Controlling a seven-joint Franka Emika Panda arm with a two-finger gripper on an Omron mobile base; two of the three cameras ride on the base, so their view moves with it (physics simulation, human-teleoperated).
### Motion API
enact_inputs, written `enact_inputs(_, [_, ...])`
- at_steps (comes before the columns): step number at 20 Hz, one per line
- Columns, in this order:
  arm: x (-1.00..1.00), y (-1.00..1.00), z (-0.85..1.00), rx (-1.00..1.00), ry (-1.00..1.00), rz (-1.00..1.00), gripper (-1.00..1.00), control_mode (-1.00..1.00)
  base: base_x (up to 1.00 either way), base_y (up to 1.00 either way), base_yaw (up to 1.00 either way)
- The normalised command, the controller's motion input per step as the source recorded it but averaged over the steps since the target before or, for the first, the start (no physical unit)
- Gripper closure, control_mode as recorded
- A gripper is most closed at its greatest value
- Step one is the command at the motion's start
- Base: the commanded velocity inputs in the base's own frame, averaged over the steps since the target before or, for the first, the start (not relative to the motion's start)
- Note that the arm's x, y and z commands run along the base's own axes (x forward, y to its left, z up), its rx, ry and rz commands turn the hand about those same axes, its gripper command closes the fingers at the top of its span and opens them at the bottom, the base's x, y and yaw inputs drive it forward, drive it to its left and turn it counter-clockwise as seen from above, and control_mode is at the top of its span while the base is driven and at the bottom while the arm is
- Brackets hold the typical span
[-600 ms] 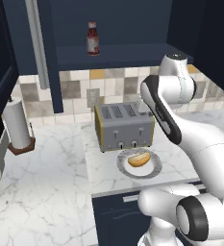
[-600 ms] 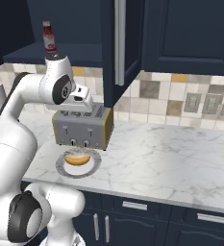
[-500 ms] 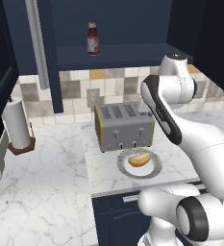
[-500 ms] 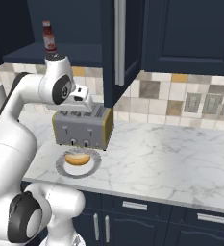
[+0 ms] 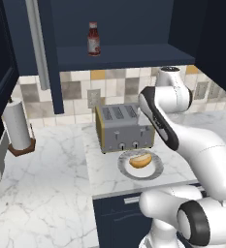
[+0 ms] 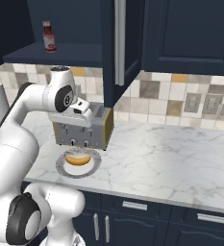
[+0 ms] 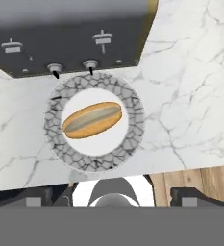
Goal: Move the hot dog bun to the plate on the dining table and place the condiment next to that plate. Then navigate to the fridge and take the sausage and place it on the plate as well.
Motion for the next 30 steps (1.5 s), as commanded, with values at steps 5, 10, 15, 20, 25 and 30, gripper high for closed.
enact_inputs(5, [0.00, 0.01, -0.65, 0.06, 0.16, -0.29, -1.00, -1.00, 0.00, 0.00, 0.00])
enact_inputs(10, [0.00, 0.10, -0.67, 0.08, 0.06, -0.27, -1.00, -1.00, 0.00, 0.00, 0.00])
enact_inputs(15, [0.03, 0.14, -0.52, 0.02, 0.00, -0.26, -1.00, -1.00, 0.00, 0.00, 0.00])
enact_inputs(20, [0.27, 0.05, -0.46, 0.00, 0.00, -0.17, -1.00, -1.00, 0.00, 0.00, 0.00])
enact_inputs(25, [0.42, 0.01, -0.40, 0.00, 0.00, -0.11, -1.00, -1.00, 0.00, 0.00, 0.00])
enact_inputs(30, [0.35, 0.06, -0.40, 0.00, 0.00, -0.09, -1.00, -1.00, 0.00, 0.00, 0.00])
